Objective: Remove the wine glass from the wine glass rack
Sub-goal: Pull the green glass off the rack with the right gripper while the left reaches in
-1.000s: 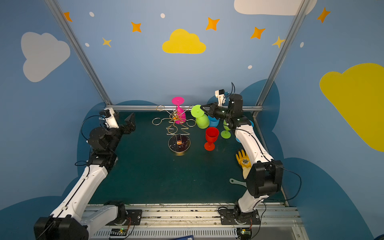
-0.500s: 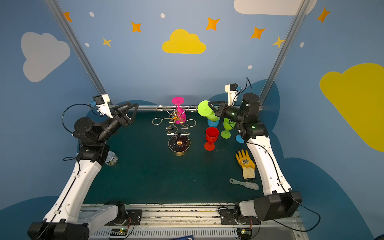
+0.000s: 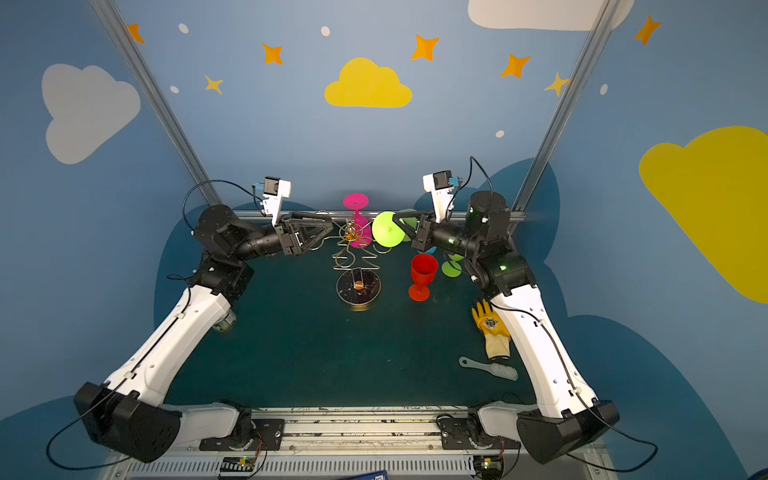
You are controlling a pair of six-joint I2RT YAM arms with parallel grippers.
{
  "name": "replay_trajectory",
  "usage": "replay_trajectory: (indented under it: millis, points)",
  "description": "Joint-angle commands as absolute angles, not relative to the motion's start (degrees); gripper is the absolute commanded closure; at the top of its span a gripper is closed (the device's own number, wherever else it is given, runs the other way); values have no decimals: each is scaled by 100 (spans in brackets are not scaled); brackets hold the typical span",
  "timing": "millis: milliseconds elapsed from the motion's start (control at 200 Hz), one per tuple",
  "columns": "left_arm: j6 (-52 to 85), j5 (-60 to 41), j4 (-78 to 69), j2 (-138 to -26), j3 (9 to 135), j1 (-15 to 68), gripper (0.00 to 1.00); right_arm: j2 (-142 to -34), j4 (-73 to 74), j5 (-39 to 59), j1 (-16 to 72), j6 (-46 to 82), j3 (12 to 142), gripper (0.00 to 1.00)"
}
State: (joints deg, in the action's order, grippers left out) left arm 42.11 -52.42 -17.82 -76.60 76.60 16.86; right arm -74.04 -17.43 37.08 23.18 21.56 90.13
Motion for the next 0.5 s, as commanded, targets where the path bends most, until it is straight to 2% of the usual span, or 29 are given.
replay_trajectory:
  millis: [0,275,496]
  points:
    - [4412,-5640,-1864,-7828,7824,1850,27,-7312,-1637,3676,2480,1960,9237,100]
    - [4298,-5679,-1714,-8097,8037,2189,29,-7449,-1490,3675,2799,1968,9321,100]
    - [4455,-5800,-1889,-8261,8081,2347,35,-7583,-1430,3685,3011,2003,9394,100]
